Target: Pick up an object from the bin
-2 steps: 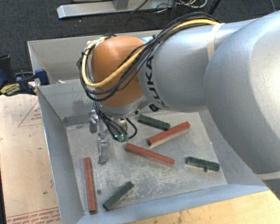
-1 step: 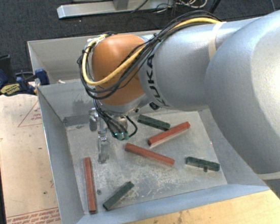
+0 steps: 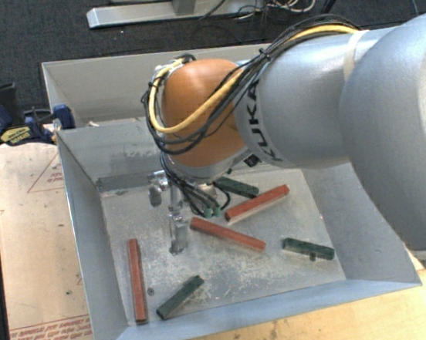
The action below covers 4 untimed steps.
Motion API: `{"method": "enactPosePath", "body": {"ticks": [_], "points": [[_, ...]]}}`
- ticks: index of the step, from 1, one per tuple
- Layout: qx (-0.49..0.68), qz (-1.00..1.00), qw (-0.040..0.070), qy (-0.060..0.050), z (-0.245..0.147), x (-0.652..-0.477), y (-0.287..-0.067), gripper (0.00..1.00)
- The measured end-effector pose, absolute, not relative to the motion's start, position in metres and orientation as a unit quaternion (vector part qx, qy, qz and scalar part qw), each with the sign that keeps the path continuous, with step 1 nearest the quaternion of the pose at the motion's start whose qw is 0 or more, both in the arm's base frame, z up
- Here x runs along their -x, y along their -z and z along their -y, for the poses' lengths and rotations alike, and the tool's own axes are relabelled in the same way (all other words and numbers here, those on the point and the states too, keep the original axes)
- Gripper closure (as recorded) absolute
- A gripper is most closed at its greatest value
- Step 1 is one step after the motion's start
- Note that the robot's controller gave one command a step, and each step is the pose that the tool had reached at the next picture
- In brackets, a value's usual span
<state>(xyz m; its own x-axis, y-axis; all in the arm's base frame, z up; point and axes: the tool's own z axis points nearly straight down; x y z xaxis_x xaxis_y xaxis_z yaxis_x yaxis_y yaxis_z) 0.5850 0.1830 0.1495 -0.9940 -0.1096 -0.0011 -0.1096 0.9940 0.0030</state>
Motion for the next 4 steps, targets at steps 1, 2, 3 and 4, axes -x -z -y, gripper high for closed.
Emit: {"method": "enactPosePath", "body": {"ticks": [1,2,3,4], "points": [[0.133,-0.991,0.001,0.0,-0.15,-0.549,-0.137,0.0],[0.15,-0.989,0.002,-0.001,-0.134,-0.546,-0.091,0.0],[0.214,-0.977,-0.001,0.001,-0.158,-0.526,-0.076,0.0],[0.22,-0.976,-0.001,-0.001,-0.181,-0.507,-0.082,0.0]]}}
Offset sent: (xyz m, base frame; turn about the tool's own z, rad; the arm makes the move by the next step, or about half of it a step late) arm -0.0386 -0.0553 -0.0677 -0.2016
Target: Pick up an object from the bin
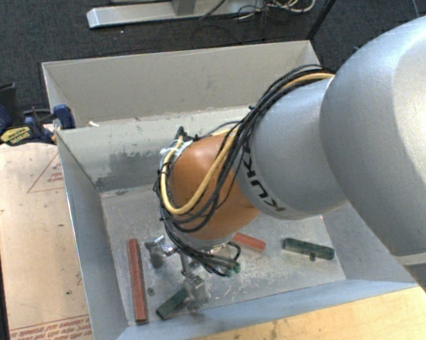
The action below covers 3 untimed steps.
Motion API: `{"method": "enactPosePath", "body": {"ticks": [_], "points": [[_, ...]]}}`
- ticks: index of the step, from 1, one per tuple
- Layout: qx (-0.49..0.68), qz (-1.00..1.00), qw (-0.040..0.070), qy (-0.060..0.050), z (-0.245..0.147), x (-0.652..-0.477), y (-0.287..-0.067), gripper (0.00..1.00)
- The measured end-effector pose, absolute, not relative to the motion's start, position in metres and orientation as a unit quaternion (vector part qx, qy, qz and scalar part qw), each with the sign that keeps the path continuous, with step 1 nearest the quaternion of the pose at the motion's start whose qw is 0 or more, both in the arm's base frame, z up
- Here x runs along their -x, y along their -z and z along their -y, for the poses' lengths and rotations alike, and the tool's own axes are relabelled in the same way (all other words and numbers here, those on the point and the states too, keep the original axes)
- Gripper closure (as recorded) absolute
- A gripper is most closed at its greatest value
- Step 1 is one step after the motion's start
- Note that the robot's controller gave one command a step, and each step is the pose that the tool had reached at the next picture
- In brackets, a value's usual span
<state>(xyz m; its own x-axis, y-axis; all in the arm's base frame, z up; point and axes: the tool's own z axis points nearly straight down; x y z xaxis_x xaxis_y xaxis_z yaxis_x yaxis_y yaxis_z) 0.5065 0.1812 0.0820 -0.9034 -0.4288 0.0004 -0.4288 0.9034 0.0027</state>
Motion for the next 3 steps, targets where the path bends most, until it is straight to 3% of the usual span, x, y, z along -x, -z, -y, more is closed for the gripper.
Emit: {"method": "enactPosePath", "body": {"ticks": [1,2,3], "points": [[-0.273,0.962,-0.006,0.001,-0.145,-0.483,-0.072,1.0],[-0.273,0.962,-0.006,0.001,-0.145,-0.483,-0.072,1.0],[-0.297,0.955,-0.001,0.001,-0.128,-0.53,-0.195,1.0]]}}
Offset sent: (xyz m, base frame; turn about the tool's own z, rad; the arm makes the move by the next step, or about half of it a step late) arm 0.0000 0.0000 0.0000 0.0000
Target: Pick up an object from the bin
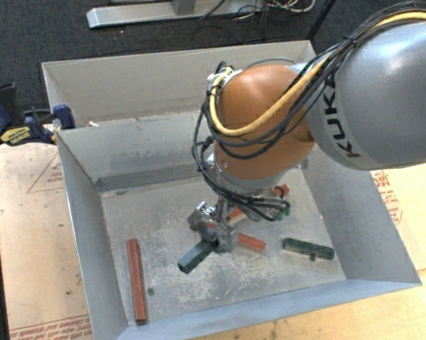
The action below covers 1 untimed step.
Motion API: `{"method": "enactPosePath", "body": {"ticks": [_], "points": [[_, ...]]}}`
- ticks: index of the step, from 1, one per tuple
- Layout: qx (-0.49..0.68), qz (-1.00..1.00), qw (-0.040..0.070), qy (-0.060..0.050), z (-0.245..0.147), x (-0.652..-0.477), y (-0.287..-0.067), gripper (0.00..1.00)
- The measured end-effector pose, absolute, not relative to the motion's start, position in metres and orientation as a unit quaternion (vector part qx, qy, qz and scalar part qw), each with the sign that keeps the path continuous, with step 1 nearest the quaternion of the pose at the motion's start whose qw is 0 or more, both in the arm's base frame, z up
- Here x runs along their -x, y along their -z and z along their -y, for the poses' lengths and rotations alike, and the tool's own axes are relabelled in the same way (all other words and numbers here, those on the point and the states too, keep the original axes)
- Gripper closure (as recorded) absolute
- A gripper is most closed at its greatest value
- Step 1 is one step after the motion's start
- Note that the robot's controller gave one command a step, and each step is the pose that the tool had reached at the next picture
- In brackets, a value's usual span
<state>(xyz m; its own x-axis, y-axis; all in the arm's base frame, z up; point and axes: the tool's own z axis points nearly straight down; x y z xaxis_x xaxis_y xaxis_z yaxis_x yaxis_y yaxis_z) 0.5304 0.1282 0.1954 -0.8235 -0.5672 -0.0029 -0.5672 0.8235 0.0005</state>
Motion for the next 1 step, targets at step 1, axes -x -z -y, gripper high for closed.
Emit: {"method": "enactPosePath", "body": {"ticks": [1], "points": [[0.297,-0.955,0.001,-0.001,-0.1281,-0.5304,-0.1953,1.0]]}}
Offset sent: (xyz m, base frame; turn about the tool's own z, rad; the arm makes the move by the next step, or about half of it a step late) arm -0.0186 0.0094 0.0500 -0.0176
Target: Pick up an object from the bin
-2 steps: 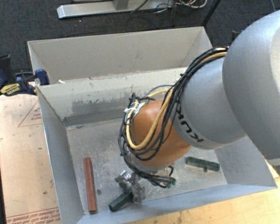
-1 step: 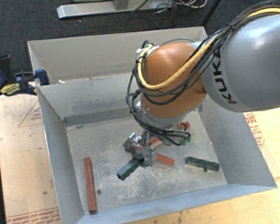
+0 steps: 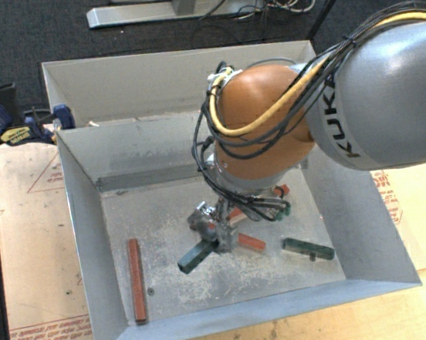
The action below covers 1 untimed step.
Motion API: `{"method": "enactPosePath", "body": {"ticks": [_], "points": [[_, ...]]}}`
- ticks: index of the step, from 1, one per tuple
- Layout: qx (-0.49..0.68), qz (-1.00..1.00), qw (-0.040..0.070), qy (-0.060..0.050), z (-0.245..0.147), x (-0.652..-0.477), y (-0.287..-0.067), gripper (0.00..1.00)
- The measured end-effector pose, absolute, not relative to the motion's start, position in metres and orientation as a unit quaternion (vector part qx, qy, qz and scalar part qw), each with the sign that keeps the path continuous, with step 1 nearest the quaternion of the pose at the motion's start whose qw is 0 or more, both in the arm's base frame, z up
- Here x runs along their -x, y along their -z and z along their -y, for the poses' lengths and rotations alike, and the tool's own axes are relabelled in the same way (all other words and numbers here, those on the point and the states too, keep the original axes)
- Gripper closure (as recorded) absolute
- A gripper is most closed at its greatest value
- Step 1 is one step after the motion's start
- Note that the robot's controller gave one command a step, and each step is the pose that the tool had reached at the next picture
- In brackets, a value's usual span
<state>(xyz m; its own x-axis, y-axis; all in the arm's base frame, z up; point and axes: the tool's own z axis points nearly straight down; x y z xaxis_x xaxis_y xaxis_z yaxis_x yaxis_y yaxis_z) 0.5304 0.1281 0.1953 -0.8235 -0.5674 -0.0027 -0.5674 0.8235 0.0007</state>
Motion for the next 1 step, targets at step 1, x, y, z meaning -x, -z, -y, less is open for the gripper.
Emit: {"method": "enactPosePath", "body": {"ticks": [1], "points": [[0.302,-0.953,-0.001,-0.001,-0.1336,-0.5186,-0.2234,1.0]]}}
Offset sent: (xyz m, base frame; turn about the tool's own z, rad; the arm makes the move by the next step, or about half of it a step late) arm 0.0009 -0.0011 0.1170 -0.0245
